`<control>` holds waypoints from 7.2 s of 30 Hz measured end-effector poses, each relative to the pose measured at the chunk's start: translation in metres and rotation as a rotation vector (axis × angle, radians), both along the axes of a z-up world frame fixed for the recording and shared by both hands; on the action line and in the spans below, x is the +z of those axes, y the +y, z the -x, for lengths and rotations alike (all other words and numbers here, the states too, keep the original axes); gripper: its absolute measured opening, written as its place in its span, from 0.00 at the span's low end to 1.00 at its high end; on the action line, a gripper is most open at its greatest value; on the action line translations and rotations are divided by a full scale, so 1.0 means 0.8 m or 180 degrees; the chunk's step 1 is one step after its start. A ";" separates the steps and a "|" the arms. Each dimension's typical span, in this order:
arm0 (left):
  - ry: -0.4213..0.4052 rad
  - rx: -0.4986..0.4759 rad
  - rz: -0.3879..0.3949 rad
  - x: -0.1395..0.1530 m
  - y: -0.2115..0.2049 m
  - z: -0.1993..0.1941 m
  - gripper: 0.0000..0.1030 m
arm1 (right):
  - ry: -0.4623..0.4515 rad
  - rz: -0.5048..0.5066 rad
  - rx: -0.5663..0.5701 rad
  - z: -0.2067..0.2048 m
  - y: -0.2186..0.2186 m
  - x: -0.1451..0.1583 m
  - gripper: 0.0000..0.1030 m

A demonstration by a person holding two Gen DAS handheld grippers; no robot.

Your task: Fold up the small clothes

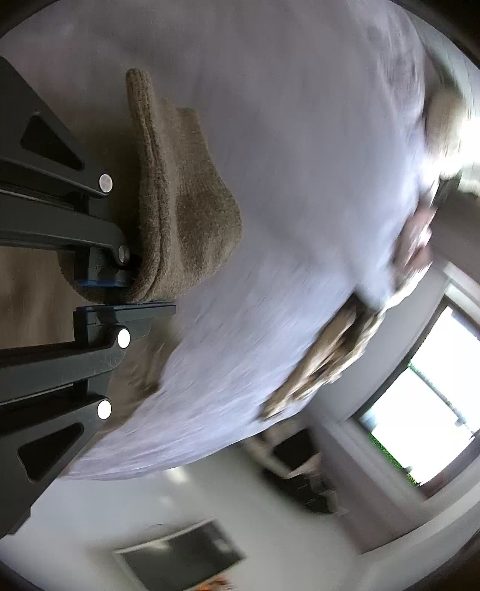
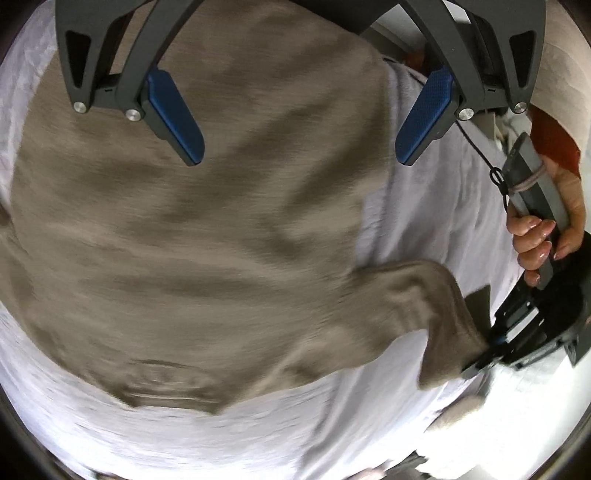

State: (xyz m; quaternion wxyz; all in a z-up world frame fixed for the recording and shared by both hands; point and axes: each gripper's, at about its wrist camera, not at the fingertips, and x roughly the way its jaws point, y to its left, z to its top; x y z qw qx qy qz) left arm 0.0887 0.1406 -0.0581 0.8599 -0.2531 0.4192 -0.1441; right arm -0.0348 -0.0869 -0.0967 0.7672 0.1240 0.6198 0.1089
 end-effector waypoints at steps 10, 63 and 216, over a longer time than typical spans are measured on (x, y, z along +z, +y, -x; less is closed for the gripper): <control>0.0436 -0.0768 -0.1022 -0.089 -0.227 -0.009 0.58 | 0.0130 0.0073 -0.0674 0.029 -0.140 -0.024 1.00; 0.0612 0.0436 -0.1894 -0.087 0.023 -0.030 0.94 | -0.0367 -0.1170 -0.1839 -0.183 -0.243 -0.098 0.07; 0.0609 -0.1046 -0.1722 -0.059 -0.320 0.009 0.85 | -0.1673 -0.1734 -0.1918 -0.085 -0.459 0.056 0.07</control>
